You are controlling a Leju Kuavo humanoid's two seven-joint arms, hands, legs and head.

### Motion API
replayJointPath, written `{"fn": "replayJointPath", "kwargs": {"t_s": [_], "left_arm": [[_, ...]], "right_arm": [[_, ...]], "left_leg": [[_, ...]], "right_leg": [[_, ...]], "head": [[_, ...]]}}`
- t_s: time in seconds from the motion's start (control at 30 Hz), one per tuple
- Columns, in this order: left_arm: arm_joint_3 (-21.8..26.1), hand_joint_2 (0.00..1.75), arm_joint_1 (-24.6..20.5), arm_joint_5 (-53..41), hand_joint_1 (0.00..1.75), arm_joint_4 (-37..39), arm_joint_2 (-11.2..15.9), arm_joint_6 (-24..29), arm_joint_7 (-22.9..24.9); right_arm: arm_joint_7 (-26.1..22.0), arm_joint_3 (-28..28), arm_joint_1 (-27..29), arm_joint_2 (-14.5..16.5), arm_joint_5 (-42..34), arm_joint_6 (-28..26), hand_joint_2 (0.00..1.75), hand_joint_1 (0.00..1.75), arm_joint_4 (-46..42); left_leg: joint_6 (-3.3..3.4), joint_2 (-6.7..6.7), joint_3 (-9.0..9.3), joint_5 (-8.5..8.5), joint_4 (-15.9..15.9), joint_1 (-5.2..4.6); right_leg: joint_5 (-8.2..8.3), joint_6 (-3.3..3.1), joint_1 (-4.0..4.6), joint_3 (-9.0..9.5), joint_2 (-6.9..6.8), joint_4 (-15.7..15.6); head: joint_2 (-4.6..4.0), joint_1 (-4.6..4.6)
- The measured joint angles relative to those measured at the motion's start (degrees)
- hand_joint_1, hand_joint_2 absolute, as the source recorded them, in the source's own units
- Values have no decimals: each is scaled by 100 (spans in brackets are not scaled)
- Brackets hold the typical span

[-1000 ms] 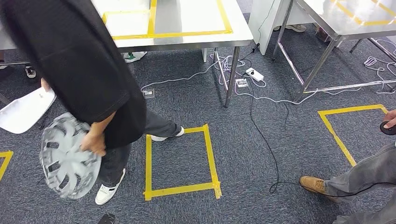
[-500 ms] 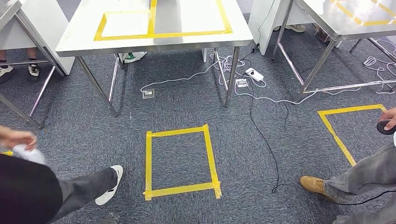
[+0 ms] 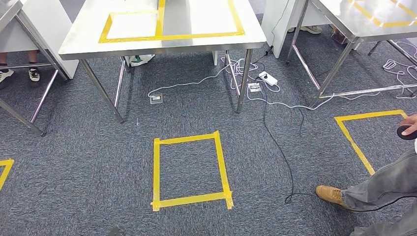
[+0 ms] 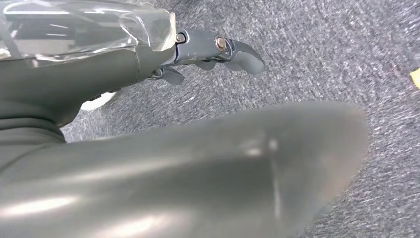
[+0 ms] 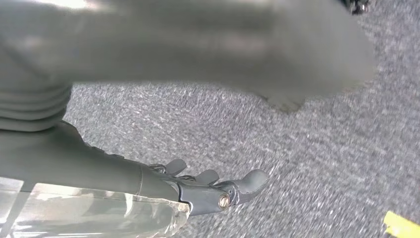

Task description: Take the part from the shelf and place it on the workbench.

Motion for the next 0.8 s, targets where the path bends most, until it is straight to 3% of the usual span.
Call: {"fn": "replayJointPath", "kwargs": {"t_s": [0.13, 0.8], "left_arm": [[86, 0, 2, 18, 168, 0, 1, -21, 63], [192, 0, 2, -10, 175, -2, 4, -55, 134]], "right_arm": [[61, 0, -4, 1, -6, -151, 0, 174, 0], [17, 1, -57, 46, -18, -334, 0, 175, 49]], "left_leg": [[0, -1, 0, 0, 0, 0], [1, 0, -1, 2, 0, 0]], "right_leg": [[0, 0, 0, 1, 0, 0], [0, 0, 0, -1, 0, 0]], "head": [[0, 1], [0, 0]]}}
